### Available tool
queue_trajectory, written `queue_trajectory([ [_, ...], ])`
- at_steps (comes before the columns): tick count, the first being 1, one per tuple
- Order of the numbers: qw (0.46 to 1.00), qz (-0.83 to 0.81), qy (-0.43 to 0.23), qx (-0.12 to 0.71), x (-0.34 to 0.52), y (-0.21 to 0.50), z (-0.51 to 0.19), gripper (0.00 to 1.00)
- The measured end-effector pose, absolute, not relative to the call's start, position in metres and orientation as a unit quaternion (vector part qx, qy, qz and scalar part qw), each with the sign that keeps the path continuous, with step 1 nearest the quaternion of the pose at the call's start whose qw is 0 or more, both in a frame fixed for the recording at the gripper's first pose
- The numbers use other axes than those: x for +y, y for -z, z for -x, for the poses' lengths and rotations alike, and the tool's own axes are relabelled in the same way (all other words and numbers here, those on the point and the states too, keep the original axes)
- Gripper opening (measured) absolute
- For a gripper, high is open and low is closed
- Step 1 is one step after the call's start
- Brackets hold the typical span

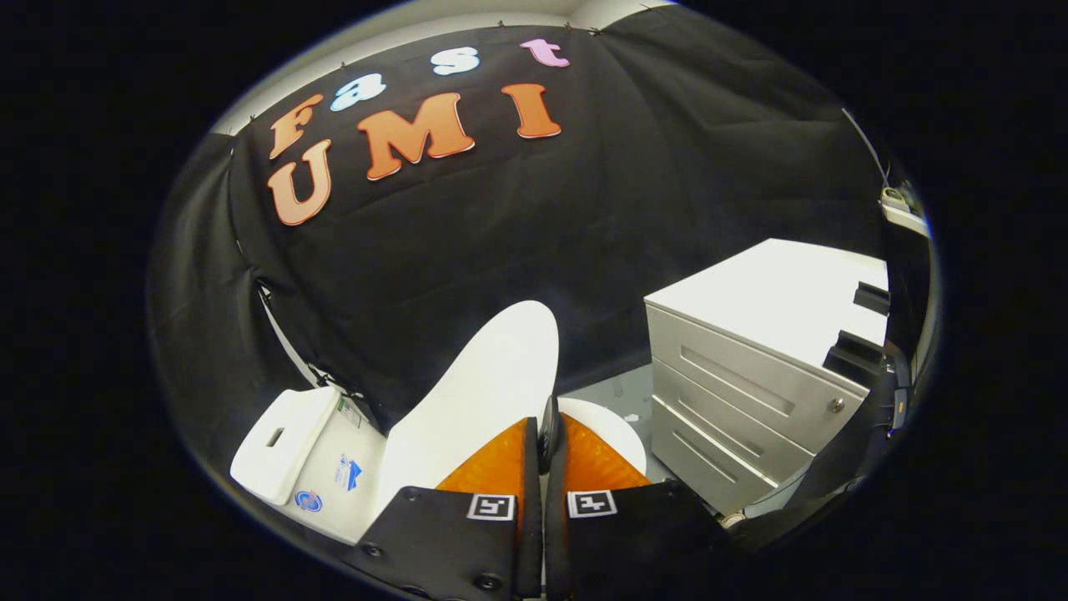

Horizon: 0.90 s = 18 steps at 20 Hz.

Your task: Open the toilet lid.

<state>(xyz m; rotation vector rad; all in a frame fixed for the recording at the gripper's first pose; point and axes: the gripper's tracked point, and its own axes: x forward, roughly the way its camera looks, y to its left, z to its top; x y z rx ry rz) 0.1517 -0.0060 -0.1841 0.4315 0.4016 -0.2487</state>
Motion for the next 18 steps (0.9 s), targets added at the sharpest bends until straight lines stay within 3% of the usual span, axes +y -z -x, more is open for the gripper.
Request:
queue_trajectory([
  [18,0.987,-0.078,0.045,0.132,0.134,0.052,-0.173,0.10],
])
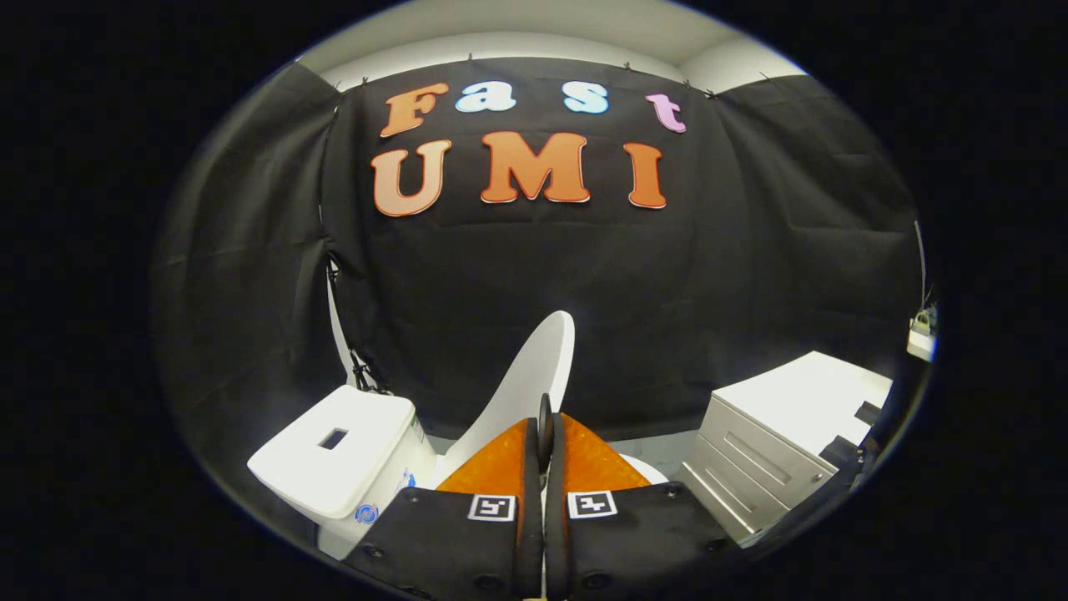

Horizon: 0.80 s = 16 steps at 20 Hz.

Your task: Open the toilet lid.

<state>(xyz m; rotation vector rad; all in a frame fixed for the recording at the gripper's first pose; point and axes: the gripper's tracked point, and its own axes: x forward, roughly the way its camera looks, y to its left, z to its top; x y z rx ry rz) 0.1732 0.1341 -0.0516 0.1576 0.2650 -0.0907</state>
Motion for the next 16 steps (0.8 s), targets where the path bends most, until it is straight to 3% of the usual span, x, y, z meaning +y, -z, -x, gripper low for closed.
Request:
queue_trajectory([
  [16,0.993,-0.051,-0.048,0.099,0.274,-0.002,-0.184,0.10],
])
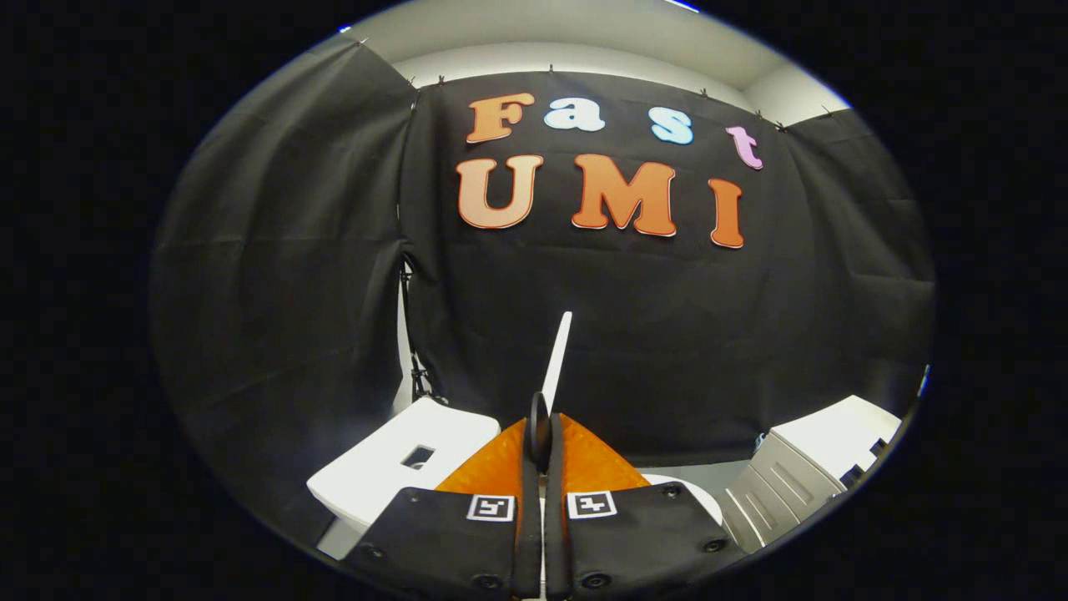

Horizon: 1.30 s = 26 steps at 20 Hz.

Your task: Open the toilet lid.

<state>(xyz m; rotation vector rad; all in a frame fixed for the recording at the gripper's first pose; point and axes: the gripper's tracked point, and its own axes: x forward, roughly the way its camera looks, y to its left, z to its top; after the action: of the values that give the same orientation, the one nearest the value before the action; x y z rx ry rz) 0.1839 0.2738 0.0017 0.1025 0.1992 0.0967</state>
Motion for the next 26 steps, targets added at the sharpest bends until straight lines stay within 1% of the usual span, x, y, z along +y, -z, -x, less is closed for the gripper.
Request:
queue_trajectory([
  [10,0.989,-0.053,-0.102,0.090,0.357,-0.009,-0.185,0.10],
  [16,0.983,0.011,-0.154,0.095,0.426,-0.004,-0.182,0.10],
  [20,0.984,0.023,-0.150,0.089,0.435,-0.002,-0.180,0.10],
  [26,0.991,0.015,-0.117,0.068,0.415,-0.004,-0.180,0.10],
])
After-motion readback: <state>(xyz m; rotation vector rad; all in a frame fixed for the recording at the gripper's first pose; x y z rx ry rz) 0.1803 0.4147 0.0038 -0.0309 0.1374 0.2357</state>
